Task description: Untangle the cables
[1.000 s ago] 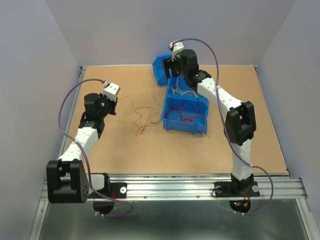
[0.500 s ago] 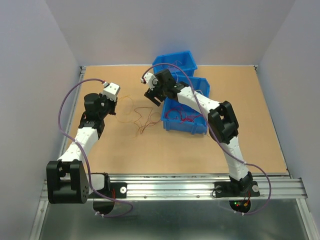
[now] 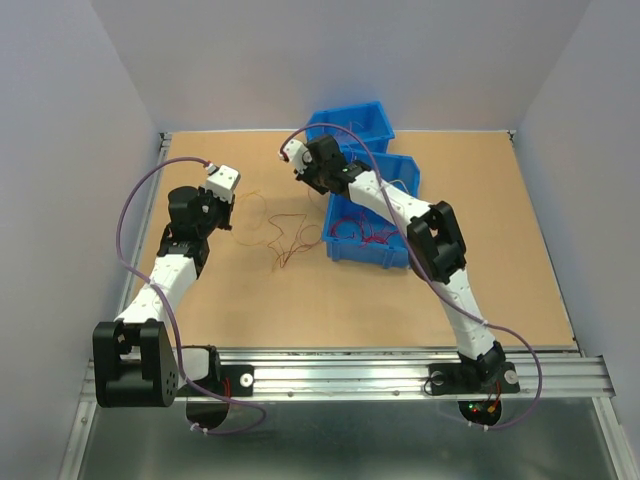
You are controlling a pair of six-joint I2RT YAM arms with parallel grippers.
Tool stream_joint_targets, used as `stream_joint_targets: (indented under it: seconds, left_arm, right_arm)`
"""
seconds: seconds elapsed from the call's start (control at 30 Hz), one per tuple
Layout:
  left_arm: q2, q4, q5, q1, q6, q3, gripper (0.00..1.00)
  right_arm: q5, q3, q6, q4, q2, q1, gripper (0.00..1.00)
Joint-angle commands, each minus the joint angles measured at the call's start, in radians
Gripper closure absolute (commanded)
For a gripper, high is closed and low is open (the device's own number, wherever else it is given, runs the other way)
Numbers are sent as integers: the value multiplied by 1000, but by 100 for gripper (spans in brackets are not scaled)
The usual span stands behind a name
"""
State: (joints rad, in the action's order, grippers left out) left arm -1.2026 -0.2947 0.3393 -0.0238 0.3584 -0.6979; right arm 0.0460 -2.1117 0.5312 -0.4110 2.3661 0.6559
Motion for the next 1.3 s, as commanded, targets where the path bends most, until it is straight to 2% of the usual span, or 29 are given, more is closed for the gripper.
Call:
stream_joint_targets:
  seconds: [0.0,0.07,0.27,0.4,0.43,0.6,0.73,0.8,0.93,1.13,1.27]
  left_arm:
    - [35,-29,3,4,11,-25,100]
    - [35,-29,3,4,11,-25,100]
    - [35,-29,4,4,13,-25,100]
    - [32,-29,4,5,14,-25,100]
    - [31,-29,4,5,13,-26,100]
    - [28,-27,3,5,14,-26,100]
    - [26,-27,1,5,13,-28,100]
    - [21,-27,0,5,11,-29,100]
    - [18,-27,-2,5,13,-31,100]
    - [14,-26,-3,5,11,-32,100]
    - [18,-26,-5,5,11,-32,100]
  right_arm:
    - [23,-51,19,106,1,7,90]
    - [11,-39,23,142,-5,7,99]
    - [26,-53,-10,239,1,-4,99]
    - [-96,-91,-156,342,5,-53,99]
    - [-113,-93,-190,422,8,-79,99]
    - [-164,-171,-432,579,54,-174,100]
    - [-205,-148,-608,776,53,-254,99]
    - [-242,-250,-669,778,99,-300,99]
    - [-278,-318,-700,787,122,-325,99]
    - [-299,-360,-735,828,156,-351,100]
    - [-350,-275,-771,857,151,-371,100]
